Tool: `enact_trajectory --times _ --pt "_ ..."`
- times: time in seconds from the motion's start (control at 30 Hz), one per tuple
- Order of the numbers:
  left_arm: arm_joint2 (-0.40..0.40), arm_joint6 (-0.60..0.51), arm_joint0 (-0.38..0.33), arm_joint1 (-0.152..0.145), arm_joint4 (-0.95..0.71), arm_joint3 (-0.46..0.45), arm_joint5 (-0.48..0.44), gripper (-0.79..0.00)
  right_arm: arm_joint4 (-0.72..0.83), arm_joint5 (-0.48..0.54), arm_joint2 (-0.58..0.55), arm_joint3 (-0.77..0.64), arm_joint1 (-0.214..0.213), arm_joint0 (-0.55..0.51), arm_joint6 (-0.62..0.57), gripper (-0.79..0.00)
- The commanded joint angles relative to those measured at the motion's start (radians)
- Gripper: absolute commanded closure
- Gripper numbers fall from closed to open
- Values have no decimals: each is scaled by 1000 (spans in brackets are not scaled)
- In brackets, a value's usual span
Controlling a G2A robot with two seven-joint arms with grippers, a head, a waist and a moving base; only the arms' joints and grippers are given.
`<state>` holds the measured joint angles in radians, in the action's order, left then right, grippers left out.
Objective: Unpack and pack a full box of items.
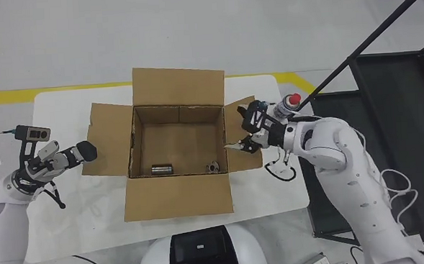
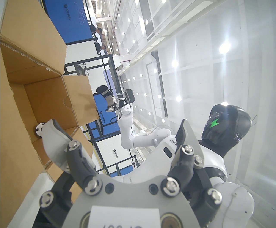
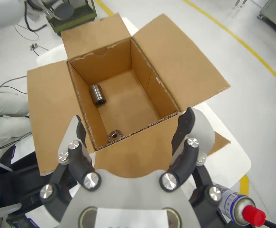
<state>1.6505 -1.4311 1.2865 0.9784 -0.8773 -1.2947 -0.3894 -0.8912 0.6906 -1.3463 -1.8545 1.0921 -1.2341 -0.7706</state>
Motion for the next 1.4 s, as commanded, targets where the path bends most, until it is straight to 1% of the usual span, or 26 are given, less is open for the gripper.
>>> enact_trajectory --times 0.0,0.1,0.2,1.37 --pt "0 0 0 0 0 0 0 -785 -36 -47 74 41 8 72 -44 -785" --pt "0 0 0 0 0 0 0 -785 -64 -110 161 100 22 149 -70 -785" --pt "0 0 0 0 0 0 0 -785 -71 -158 225 146 35 197 -76 -785" --pt "0 0 0 0 0 0 0 -785 -71 -158 225 146 35 197 -76 -785"
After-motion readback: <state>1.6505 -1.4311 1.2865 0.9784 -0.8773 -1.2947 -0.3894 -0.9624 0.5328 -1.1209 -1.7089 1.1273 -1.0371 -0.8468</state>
